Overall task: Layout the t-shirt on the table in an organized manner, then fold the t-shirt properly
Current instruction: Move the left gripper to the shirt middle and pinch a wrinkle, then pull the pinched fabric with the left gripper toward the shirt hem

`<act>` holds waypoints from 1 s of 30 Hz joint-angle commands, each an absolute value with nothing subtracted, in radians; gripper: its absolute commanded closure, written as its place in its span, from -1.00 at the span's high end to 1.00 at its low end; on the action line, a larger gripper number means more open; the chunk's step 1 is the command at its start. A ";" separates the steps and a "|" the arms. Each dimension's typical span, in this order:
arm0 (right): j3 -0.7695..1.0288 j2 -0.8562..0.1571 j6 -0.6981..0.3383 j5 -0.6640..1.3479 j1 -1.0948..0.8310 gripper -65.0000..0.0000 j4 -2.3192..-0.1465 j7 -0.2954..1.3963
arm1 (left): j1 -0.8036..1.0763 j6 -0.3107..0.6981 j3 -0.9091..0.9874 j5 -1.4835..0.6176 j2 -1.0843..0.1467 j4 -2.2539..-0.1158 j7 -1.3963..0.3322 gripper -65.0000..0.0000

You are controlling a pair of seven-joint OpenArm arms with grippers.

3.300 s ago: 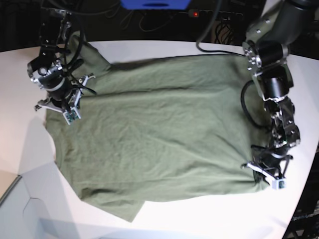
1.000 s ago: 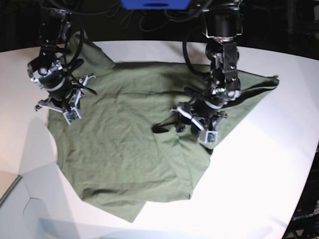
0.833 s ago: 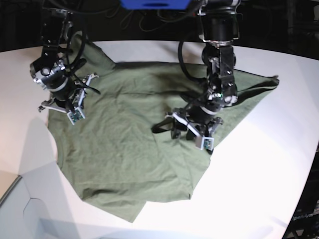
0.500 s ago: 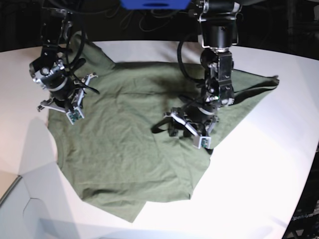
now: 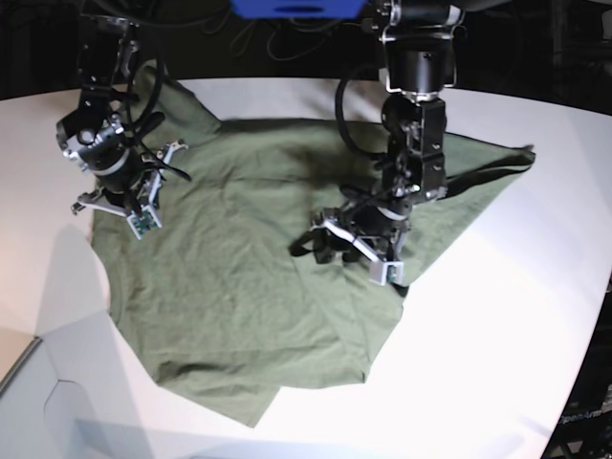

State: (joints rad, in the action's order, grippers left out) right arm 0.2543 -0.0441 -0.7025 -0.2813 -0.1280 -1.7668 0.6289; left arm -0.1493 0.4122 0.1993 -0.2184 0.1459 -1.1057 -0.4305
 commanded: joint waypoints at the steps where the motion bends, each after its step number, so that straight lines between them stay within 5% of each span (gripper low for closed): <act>1: 0.255 -0.050 -0.698 -0.274 -0.117 -0.92 -1.782 0.611 | -0.170 0.424 0.176 -0.236 0.157 -1.119 -0.415 -0.10; 7: 0.255 -0.050 -0.698 -0.274 -0.117 -0.92 -1.782 0.611 | -0.185 0.423 0.147 -0.236 0.157 -1.115 -0.415 -0.12; 17: 0.255 -0.050 -0.698 -0.274 -0.119 -0.92 -1.761 0.611 | -0.205 0.423 0.148 -0.349 0.157 -1.099 -0.415 -0.62; 20: 0.255 -0.050 -0.698 -0.274 -0.116 -0.92 -1.736 0.611 | -0.209 0.418 0.150 -0.348 0.157 -1.099 -0.415 -0.97; 30: 0.257 -0.050 -0.698 -0.274 -0.110 -0.92 -1.738 0.610 | -0.271 0.417 0.189 -0.355 0.077 -1.148 -0.415 -1.00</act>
State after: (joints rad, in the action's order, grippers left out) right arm 0.2543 -0.0441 -0.7025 -0.2813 -0.1223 -1.7164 0.6277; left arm -0.2287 0.4141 0.1844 -0.3386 0.0853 -1.1194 -0.4515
